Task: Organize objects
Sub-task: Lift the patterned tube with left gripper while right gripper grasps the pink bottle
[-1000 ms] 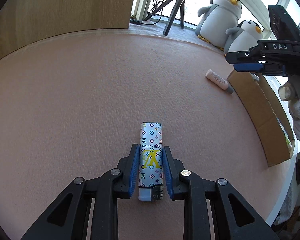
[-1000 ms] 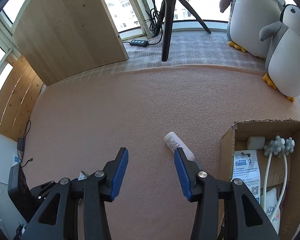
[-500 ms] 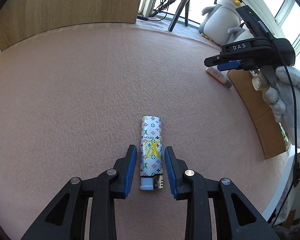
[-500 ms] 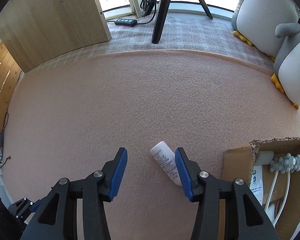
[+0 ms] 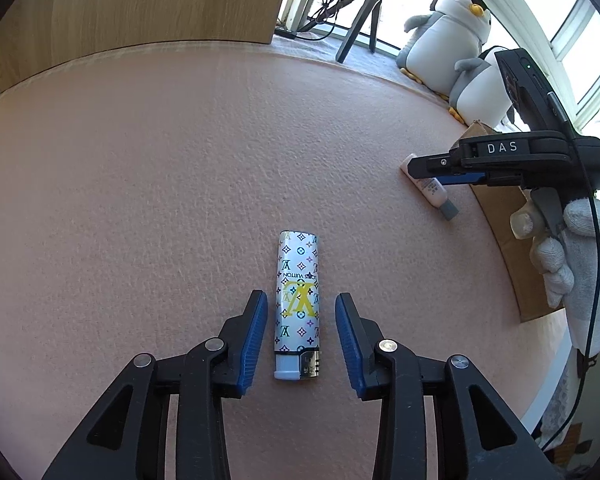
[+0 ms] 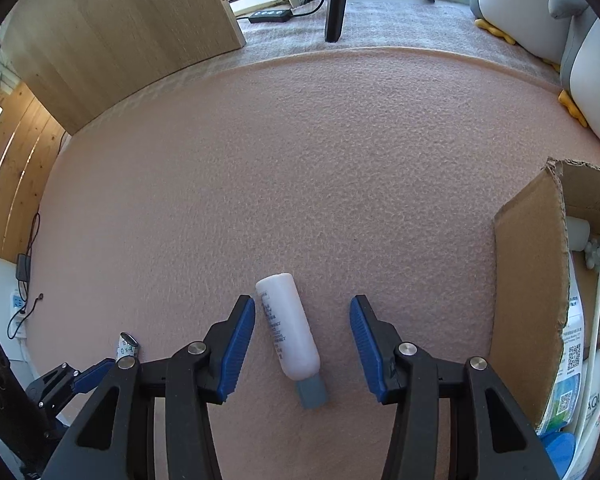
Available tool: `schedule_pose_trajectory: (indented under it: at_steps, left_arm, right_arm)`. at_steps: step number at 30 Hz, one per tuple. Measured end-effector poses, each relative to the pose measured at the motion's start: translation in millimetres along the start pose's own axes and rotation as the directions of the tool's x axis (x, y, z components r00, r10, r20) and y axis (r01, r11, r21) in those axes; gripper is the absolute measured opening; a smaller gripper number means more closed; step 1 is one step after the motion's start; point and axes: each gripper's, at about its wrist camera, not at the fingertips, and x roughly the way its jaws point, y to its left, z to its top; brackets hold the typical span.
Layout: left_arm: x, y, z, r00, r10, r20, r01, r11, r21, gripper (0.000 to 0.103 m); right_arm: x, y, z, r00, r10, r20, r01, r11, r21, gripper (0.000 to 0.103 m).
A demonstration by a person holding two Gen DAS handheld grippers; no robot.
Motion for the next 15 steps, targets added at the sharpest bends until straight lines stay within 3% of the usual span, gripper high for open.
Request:
schedule_pose_trajectory:
  at_steps: [8, 13, 15]
  left_arm:
    - [4.7, -7.0, 4.1, 1.0, 0.022, 0.0, -0.022, 0.999, 0.036, 0.04]
    - [9.7, -15.0, 4.9, 1.0, 0.025, 0.002, -0.025, 0.997, 0.076, 0.039]
    - [11.1, -18.6, 4.1, 1.0, 0.023, 0.0, -0.023, 0.996, 0.087, 0.029]
  right_arm:
    - [1.5, 32.9, -40.1, 1.0, 0.019, 0.021, -0.017, 0.997, -0.076, 0.02]
    - [-2.2, 43.0, -65.0, 0.999, 0.024, 0.042, -0.019, 0.994, -0.105, 0.018]
    - [-4.7, 42.0, -74.1, 0.998, 0.033, 0.044, -0.029, 0.995, -0.097, 0.018]
